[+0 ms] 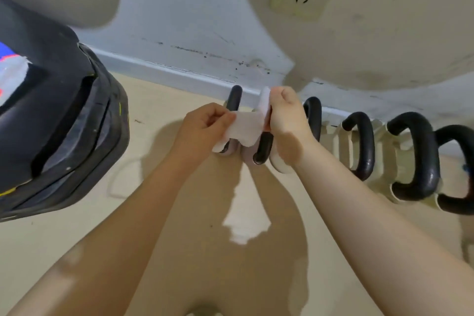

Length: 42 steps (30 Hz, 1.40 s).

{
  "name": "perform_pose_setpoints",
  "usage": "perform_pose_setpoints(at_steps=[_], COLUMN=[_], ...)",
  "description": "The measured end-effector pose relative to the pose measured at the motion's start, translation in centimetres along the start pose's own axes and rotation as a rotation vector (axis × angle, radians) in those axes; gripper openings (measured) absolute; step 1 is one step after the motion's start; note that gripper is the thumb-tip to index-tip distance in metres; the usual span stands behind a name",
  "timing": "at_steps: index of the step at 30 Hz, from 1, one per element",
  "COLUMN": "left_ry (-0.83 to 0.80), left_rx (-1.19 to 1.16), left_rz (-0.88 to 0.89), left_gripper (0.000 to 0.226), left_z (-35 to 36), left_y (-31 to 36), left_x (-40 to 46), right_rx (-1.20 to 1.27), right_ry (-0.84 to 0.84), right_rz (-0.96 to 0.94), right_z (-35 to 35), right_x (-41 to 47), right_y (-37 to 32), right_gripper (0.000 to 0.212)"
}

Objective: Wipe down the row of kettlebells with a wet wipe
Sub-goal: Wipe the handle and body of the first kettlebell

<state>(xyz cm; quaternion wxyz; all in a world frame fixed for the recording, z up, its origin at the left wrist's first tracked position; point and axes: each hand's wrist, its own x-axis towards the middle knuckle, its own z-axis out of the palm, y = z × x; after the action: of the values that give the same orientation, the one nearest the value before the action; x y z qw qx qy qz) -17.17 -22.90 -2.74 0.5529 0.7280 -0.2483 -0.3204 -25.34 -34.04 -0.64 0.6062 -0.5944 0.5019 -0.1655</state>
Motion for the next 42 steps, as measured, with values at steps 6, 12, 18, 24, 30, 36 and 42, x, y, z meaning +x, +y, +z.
perform_pose_setpoints(at_steps=[6,12,18,24,30,36,42], left_ry=[-0.142,-0.419,-0.474,-0.195,-0.062,-0.231,-0.238], left_rx=[0.045,0.28,0.033,-0.364,0.298,0.22,0.261], left_rz=[-0.016,-0.146,-0.197,-0.211,-0.258,-0.265,-0.203], left_gripper=[0.02,0.023,0.029,0.033,0.033,0.044,0.036], left_z=[0.1,-2.7,-4.0,-2.7,-0.9,0.2,-0.1], left_y=[0.6,-0.2,-1.5,-2.3,-3.1,-4.3,-4.7], left_x=[1.3,2.4,3.4,4.2,4.6,5.5,6.2], right_rx=[-0.169,-0.503,-0.224,0.266,-0.021,0.133,0.389], right_ry=[-0.414,-0.583,-0.58,-0.203,0.396,-0.156,-0.02], right_rz=[-0.014,-0.039,0.023,0.155,-0.335,0.044,0.11], right_z=[-1.2,-3.5,-2.8,-0.2,0.3,5.4,4.7], right_x=[-0.8,0.3,1.2,1.1,1.8,2.9,4.0], right_y=[1.0,-0.2,1.2,1.6,0.7,3.2,5.1], right_gripper=[0.032,0.033,0.028,0.023,0.022,0.054,0.011])
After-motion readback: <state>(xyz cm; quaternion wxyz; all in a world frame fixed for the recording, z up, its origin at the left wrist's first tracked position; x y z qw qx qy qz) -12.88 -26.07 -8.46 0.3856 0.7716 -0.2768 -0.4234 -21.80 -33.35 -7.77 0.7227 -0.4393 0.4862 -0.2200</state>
